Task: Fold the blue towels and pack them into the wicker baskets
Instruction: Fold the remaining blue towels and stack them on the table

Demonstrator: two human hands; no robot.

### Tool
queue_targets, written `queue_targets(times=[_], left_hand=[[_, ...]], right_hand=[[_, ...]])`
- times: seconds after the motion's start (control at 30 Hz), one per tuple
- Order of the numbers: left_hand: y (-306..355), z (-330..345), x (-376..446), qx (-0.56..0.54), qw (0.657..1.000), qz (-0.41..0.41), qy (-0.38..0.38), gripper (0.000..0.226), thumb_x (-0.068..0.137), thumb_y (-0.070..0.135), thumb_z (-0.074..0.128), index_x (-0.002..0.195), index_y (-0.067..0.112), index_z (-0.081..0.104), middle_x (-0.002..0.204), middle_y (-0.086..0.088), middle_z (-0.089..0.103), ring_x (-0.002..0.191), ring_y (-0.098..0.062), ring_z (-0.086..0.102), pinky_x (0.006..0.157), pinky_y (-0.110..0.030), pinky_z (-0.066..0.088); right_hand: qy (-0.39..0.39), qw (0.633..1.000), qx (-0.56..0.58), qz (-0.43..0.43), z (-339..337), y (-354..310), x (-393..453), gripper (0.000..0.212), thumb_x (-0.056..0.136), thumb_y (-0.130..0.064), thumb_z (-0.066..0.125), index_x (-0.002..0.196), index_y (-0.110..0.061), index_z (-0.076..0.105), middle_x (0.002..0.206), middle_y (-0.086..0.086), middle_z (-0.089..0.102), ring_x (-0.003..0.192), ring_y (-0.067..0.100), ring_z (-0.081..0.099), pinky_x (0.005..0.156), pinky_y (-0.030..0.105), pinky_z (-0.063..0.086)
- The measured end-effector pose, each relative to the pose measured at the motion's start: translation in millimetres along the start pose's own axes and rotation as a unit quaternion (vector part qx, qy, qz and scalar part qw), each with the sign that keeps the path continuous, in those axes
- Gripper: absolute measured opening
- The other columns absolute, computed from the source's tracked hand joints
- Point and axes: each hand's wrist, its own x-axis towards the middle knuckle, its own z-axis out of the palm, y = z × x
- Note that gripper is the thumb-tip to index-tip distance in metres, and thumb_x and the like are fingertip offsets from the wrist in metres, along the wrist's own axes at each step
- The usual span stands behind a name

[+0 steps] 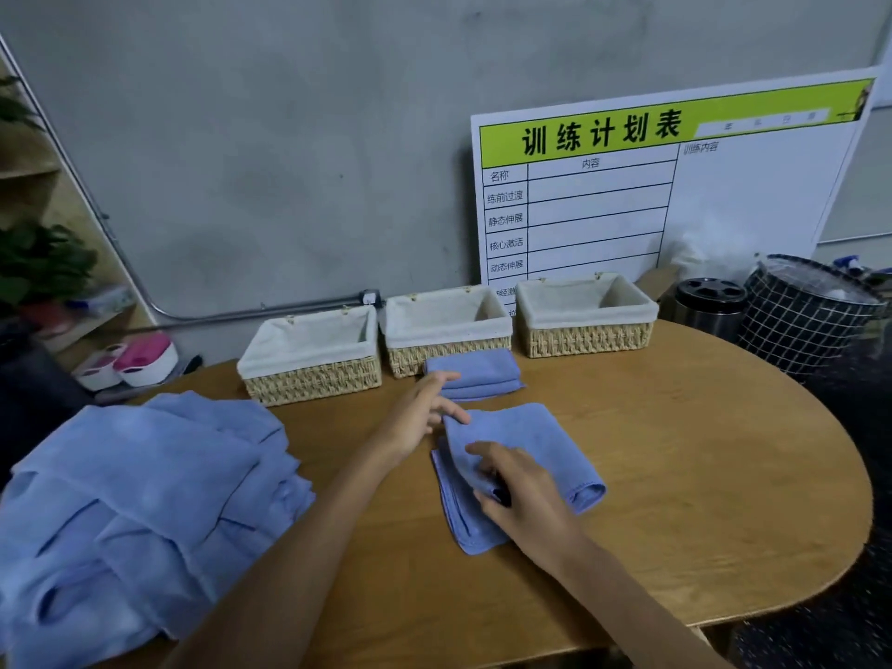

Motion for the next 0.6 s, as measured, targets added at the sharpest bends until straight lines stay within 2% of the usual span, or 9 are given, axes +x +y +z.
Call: queue_targets(times=[0.1,0.17,0.23,0.3,0.37,0.4,0.47,0.53,0.6], left_hand=[[-23,7,-2,0.033,0.999,-0.003,0.003,0.042,0.109,0.045,0.025,0.137,0.029,0.051,0.097,-0.002,0.075,0.103,-0.007,0.063,0.102,-0.036,0.044],[-35,11,0,0.063,0.997,0.015,0.029,0.036,0.108,0.043,0.033,0.131,0.028,0.057,0.091,0.001,0.075,0.098,-0.006,0.065,0.106,-0.041,0.044],[-33,16,1,0.116,0.988,0.052,0.087,0.026,0.107,0.038,0.042,0.123,0.03,0.061,0.09,0.007,0.074,0.093,-0.007,0.067,0.094,-0.037,0.05],[-22,27,0,0.155,0.973,0.092,0.143,0.024,0.104,0.027,0.049,0.124,0.027,0.062,0.104,0.008,0.073,0.099,-0.009,0.067,0.085,-0.031,0.05],[-17,48,-2,0.181,0.968,0.119,0.124,0.032,0.103,0.026,0.05,0.134,0.028,0.056,0.125,0.008,0.066,0.115,-0.011,0.061,0.094,-0.032,0.049],[-20,59,-4,0.218,0.964,0.121,0.093,0.037,0.104,0.03,0.047,0.141,0.031,0.05,0.137,0.009,0.059,0.126,-0.012,0.054,0.104,-0.037,0.044],[-32,75,-8,0.343,0.935,0.09,0.026,0.047,0.106,0.042,0.038,0.153,0.037,0.032,0.159,0.011,0.035,0.148,-0.014,0.028,0.12,-0.049,0.021],[-43,77,-9,0.399,0.915,0.054,-0.001,0.056,0.106,0.052,0.03,0.158,0.04,0.015,0.166,0.016,0.012,0.154,-0.012,0.004,0.123,-0.052,0.004],[-46,74,-7,0.408,0.912,0.041,-0.004,0.061,0.104,0.058,0.029,0.159,0.041,0.007,0.167,0.019,0.003,0.154,-0.011,-0.002,0.123,-0.053,0.0]], right_hand=[[-0.055,0.998,0.004,0.006,-2,-2,-4,0.039,0.09,-0.046,0.063,0.124,-0.027,0.057,0.103,-0.008,0.059,0.099,0.01,0.051,0.085,0.031,0.046],[-0.04,0.998,0.046,0.006,-12,-5,-3,0.042,0.091,-0.059,0.055,0.117,-0.027,0.061,0.1,-0.012,0.063,0.095,0.007,0.057,0.083,0.026,0.046],[0.039,0.995,0.084,0.021,-26,-5,4,0.028,0.096,-0.048,0.055,0.108,-0.025,0.065,0.097,-0.013,0.067,0.091,0.005,0.062,0.079,0.021,0.047],[0.135,0.986,0.078,0.061,-40,6,16,0.011,0.099,-0.027,0.058,0.102,-0.023,0.067,0.089,-0.014,0.067,0.083,0.004,0.061,0.073,0.018,0.045],[0.164,0.982,0.0,0.098,-45,27,25,0.012,0.098,-0.021,0.058,0.105,-0.021,0.068,0.095,-0.01,0.065,0.086,0.007,0.059,0.076,0.025,0.046],[0.143,0.982,-0.06,0.111,-43,39,25,0.017,0.097,-0.025,0.056,0.109,-0.022,0.068,0.104,-0.005,0.064,0.094,0.016,0.059,0.08,0.033,0.048],[0.063,0.973,-0.181,0.131,-36,60,16,0.038,0.094,-0.043,0.041,0.118,-0.028,0.065,0.122,0.002,0.06,0.108,0.029,0.057,0.088,0.042,0.047],[0.014,0.967,-0.208,0.145,-30,70,2,0.056,0.093,-0.057,0.023,0.13,-0.036,0.058,0.136,0.003,0.055,0.123,0.03,0.051,0.098,0.044,0.041],[0.006,0.965,-0.213,0.153,-31,72,-1,0.063,0.092,-0.061,0.013,0.138,-0.039,0.05,0.144,0.001,0.049,0.133,0.026,0.043,0.105,0.042,0.034]])
